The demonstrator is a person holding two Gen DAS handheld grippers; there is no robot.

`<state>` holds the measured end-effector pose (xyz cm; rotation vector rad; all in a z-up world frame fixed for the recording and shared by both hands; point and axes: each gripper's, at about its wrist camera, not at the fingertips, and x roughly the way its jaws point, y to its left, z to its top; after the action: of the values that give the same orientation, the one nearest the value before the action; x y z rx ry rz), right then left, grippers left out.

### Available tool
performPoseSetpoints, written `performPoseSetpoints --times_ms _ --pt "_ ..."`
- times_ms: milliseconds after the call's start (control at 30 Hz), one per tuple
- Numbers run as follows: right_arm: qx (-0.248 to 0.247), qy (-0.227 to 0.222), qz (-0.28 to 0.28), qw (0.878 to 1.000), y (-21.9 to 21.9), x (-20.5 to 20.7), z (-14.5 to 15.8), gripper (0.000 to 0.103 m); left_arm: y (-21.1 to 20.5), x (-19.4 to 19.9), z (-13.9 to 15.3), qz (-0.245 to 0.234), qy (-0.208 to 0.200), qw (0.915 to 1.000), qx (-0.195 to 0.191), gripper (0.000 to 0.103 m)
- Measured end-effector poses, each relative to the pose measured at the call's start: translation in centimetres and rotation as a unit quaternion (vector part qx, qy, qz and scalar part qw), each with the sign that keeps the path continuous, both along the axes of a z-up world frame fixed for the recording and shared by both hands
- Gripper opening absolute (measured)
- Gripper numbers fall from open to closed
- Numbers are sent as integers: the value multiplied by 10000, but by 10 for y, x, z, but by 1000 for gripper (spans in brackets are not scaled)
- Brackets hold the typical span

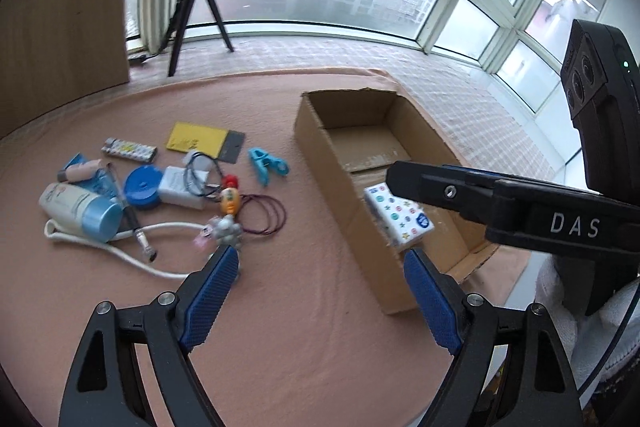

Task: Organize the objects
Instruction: 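Open the right gripper to drop the tissue pack into the box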

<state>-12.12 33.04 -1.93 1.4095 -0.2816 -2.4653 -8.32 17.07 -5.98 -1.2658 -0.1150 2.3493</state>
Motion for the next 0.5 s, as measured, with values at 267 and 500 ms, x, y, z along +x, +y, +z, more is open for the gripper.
performPoseSetpoints --times_ms 267,500 --pt "-180 162 416 9988 -51 -10 -5 70 -105 17 -5 968 -122 9952 -18 87" --pt "334 -121 1590 9866 -121 -16 -21 70 -184 40 -18 1703 -328 9848 -75 87"
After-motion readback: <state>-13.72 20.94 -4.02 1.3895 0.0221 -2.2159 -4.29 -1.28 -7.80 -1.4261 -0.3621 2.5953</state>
